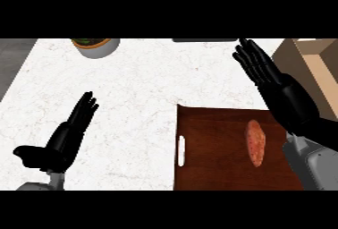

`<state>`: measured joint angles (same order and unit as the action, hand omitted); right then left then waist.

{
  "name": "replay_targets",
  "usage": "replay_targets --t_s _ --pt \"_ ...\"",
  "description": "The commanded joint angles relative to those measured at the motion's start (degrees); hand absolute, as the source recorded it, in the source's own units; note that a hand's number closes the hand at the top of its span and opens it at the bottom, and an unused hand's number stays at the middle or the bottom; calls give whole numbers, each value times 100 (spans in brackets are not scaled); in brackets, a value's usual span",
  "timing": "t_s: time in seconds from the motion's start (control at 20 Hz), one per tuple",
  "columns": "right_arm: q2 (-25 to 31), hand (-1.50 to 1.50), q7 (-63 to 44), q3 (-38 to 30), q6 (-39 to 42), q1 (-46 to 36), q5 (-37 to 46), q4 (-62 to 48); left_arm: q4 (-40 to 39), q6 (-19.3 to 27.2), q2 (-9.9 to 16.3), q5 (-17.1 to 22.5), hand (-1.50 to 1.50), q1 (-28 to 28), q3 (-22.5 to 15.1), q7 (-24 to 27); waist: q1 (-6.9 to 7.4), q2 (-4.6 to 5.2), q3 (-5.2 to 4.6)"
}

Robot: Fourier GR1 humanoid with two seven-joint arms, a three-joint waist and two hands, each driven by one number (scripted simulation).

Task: Pick the sweet potato from the tray and place it in the cardboard box

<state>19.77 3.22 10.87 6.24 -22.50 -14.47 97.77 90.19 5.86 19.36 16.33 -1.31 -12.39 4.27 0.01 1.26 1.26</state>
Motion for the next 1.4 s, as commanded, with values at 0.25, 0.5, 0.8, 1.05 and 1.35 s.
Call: replay_targets --t_s 0.25,0.5,0.8,1.05,1.35 --pt "585 150 -508 -1456 -1953 1335 1143 -407 -749 1184 255 -354 0 351 947 -295 -452 -136 -125" --pt "639 -150 -817 -1374 -3262 2633 2658 -688 -858 1157 74 -257 0 542 853 -337 -497 -165 -132" --pt "770 -150 -1752 -746 -3760 4068 4302 871 -1040 1486 -249 -583 0 -11 592 -572 -236 -155 -143" --pt "1307 -150 -3685 -779 -2587 4438 4627 2127 -1554 1120 -165 -430 0 -175 857 -216 -145 -128 -152" --pt "1584 -150 -5514 -796 -1137 3982 4309 3168 -1244 1331 -289 -705 0 -378 608 -747 -23 -128 -134"
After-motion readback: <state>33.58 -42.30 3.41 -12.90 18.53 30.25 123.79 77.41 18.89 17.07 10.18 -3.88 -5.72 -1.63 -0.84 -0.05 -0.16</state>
